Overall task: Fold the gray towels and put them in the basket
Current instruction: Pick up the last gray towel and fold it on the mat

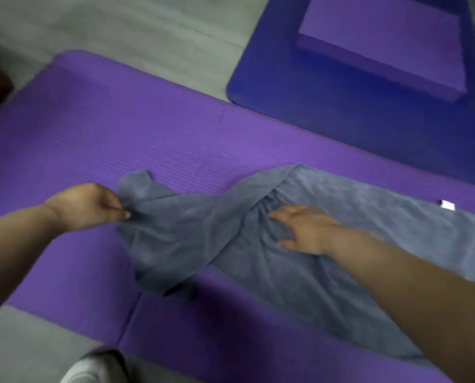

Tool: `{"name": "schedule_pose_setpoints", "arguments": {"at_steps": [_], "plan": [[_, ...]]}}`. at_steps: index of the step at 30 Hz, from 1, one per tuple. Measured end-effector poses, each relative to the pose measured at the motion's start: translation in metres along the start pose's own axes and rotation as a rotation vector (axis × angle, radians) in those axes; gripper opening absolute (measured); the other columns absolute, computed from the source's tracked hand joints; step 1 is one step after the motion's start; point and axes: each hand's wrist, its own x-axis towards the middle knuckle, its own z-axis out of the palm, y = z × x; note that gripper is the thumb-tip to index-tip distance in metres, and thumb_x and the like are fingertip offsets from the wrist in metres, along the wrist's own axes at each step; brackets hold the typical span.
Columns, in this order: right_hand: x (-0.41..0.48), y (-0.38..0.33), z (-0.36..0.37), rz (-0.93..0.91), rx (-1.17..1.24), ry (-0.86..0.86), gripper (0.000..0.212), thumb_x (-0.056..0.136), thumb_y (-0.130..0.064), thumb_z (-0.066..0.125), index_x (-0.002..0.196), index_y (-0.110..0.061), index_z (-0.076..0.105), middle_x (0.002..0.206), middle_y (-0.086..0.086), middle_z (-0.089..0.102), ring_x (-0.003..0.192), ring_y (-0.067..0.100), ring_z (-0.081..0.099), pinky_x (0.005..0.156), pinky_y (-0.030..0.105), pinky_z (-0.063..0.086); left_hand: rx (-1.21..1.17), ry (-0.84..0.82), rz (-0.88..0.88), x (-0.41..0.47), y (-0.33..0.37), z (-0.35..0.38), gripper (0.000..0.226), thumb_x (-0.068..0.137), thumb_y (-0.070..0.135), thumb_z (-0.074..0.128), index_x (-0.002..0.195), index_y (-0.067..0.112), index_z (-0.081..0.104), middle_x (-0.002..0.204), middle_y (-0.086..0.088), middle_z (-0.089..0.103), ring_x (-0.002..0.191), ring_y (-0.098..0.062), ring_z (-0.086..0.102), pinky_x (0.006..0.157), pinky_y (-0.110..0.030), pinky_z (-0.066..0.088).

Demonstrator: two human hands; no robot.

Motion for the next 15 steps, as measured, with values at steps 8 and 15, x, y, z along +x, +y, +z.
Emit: {"name": "schedule_pose_setpoints", "arguments": {"at_steps": [8, 15], "plan": [[0.065, -0.171, 0.045, -0.31, -0.082, 0.065, 0.07, 0.053, -0.066, 0.068, 0.1, -0.015, 0.061, 0.1, 0.006, 0.061, 0.096, 0.026, 0.058, 0.087, 0.035, 0.047, 0.09, -0.119, 0.26, 0.004, -0.052, 0.036, 0.113, 0.035, 0.073, 0.033, 0.139, 0.028, 0.033, 0.152, -0.005, 0.021, 0.141, -0.017, 0.021, 0.113, -0.022, 0.012], [0.08, -0.185, 0.036, 0.076, 0.414, 0.328, 0.031, 0.08, -0.021, 0.043, 0.099, -0.011, 0.066, 0.094, 0.006, 0.068, 0.087, 0.02, 0.064, 0.074, 0.023, 0.051, 0.389, 0.053, 0.377, 0.017, -0.08, 0.059, 0.095, 0.015, 0.06, 0.083, 0.101, 0.024, 0.069, 0.106, -0.006, 0.07, 0.094, -0.026, 0.069, 0.074, -0.043, 0.053]]}}
